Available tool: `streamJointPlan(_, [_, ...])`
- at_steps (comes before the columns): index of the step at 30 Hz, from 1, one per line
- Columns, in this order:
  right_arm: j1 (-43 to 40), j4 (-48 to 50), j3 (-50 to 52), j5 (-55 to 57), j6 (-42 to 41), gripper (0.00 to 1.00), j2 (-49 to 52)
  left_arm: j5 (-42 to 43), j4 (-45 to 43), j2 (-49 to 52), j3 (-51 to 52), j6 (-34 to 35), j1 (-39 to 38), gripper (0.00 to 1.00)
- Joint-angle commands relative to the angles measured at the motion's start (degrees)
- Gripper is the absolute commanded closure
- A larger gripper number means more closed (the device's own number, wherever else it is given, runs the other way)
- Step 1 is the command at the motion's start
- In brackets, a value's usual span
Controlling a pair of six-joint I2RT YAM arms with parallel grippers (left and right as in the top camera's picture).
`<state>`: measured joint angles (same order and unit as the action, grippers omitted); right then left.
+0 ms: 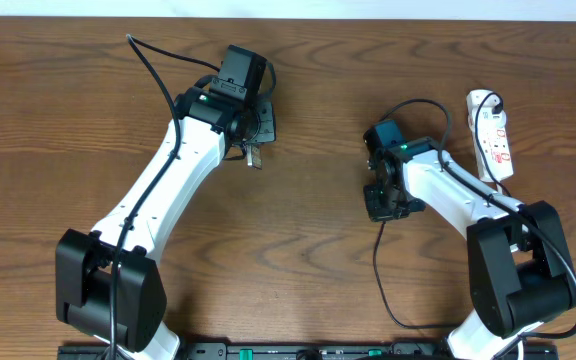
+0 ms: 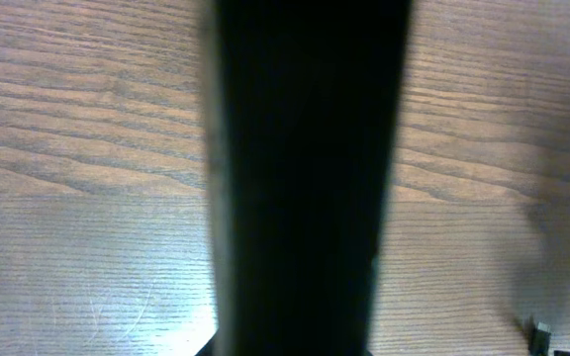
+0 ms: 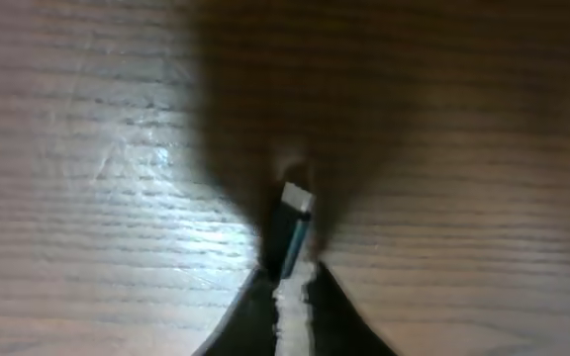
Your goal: Plug charger to phone and switch on socket
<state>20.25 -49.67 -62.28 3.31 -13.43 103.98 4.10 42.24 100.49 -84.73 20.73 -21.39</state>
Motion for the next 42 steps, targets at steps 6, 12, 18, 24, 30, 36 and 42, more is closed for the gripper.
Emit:
streamJointPlan(6, [-0.1,0.2,0.5,0.6,-6.1,0.71,0.2,-0.9,0.0,-2.0,-0.9,-0.6,0.2,0.93])
streamJointPlan(12, [0.1,0.0,0.5,-2.1,-13.4,0.72,0.2,-0.9,0.0,-2.0,-0.9,-0.6,0.2,0.92])
streamJointPlan(18, [0.1,0.3,1.0,-5.9,-15.0,0.67,0.2,-0.9,0.0,-2.0,-0.9,-0.6,0.2,0.93])
streamJointPlan(24, [0.1,3.1,1.0,-6.1,-13.1,0.5,0.2,-1.0,0.0,-2.0,-0.9,-0.6,0.2,0.92])
streamJointPlan(30, [1.2,0.5,1.2,-6.7,-13.4,0.53,0.2,-0.9,0.3,-2.0,-0.9,-0.6,0.2,0.92])
streamJointPlan(36, [3.1,2.1,3.9,-4.0,-17.4,0.76,0.2,-0.9,0.2,-2.0,-0.9,-0.6,0.2,0.93])
streamJointPlan(42, [2.0,2.1,4.8,-3.3,-18.5,0.92,0.2,-0.9,0.4,-2.0,-0.9,-0.6,0.2,0.93])
